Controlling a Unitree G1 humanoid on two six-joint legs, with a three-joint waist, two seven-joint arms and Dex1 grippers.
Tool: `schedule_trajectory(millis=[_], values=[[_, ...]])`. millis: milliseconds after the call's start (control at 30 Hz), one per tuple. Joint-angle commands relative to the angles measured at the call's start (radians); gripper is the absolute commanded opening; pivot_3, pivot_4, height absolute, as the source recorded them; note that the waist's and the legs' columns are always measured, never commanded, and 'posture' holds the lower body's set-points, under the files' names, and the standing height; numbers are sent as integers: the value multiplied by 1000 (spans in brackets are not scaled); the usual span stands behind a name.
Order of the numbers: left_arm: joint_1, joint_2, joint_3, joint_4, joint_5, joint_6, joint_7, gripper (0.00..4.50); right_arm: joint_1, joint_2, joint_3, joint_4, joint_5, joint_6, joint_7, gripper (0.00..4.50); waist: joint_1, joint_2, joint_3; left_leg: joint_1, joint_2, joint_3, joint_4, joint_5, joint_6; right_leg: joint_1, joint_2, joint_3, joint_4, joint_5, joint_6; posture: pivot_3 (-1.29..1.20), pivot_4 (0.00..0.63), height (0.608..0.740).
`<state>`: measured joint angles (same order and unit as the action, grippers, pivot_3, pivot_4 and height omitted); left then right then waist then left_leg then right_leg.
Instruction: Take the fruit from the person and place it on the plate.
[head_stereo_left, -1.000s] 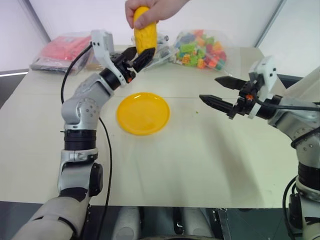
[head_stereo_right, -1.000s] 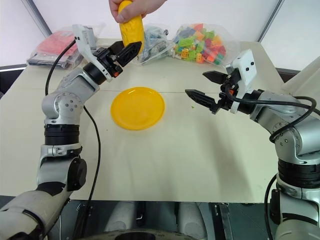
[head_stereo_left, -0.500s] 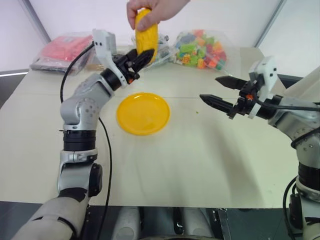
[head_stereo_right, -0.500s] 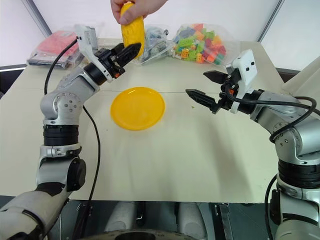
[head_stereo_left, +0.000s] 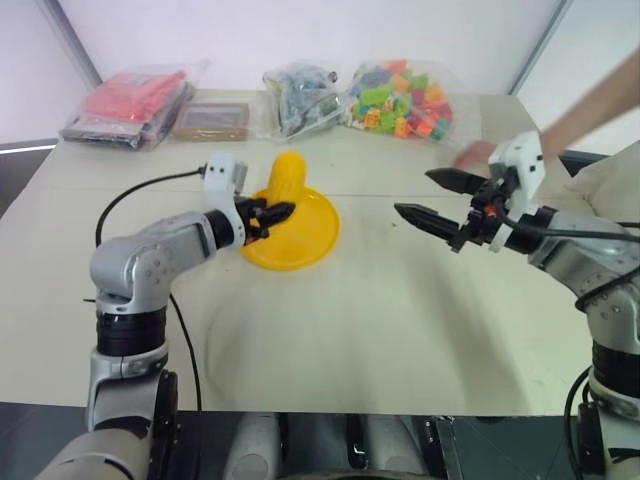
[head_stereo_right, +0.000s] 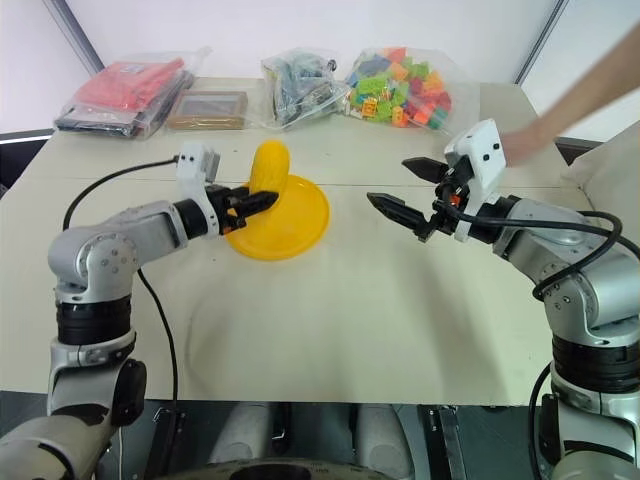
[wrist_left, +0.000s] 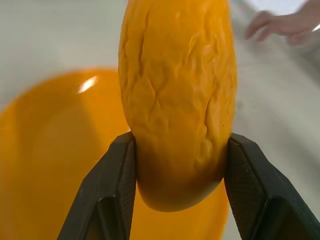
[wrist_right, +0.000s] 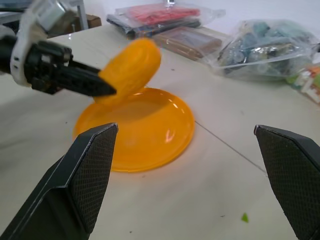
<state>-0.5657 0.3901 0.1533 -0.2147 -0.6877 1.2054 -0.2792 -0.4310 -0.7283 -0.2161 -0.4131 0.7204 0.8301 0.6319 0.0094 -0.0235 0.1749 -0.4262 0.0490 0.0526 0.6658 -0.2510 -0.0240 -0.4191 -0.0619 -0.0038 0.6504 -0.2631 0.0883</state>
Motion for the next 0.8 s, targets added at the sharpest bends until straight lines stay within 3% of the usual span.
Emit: schedule_trajectory(millis=[33,133,300,333,533,800], values=[[25,9,10,-69,-12,26,4,1913,4,-9,-48,-39,17,-10,-10,4500,1,0,0,0,0,0,0,0,0,0,0,0,0,0,0,0,150,731],[61,29,-22,-63,28,-12,-15,1913,6,-7,-43,-41,16,-12,-16,4500,1,0,0,0,0,0,0,0,0,0,0,0,0,0,0,0,150,731],[74,44,-38,-40,64,-65,-41,4293,7,-8,-43,-42,17,-15,-20,4500,2,0,0,0,0,0,0,0,0,0,0,0,0,0,0,0,150,731],[69,44,-34,-36,63,-68,-46,4410,7,-10,-44,-40,16,-16,-19,4500,2,0,0,0,0,0,0,0,0,0,0,0,0,0,0,0,150,731],[47,72,3,-106,56,-122,-78,4410,6,-16,-39,-37,10,-22,-14,4500,1,0,0,0,0,0,0,0,0,0,0,0,0,0,0,0,150,731],[124,276,59,-329,-35,-158,-266,4410,16,-34,-42,-23,4,-28,7,4500,-2,0,0,0,0,0,-1,0,0,-1,0,0,0,0,0,0,150,731]])
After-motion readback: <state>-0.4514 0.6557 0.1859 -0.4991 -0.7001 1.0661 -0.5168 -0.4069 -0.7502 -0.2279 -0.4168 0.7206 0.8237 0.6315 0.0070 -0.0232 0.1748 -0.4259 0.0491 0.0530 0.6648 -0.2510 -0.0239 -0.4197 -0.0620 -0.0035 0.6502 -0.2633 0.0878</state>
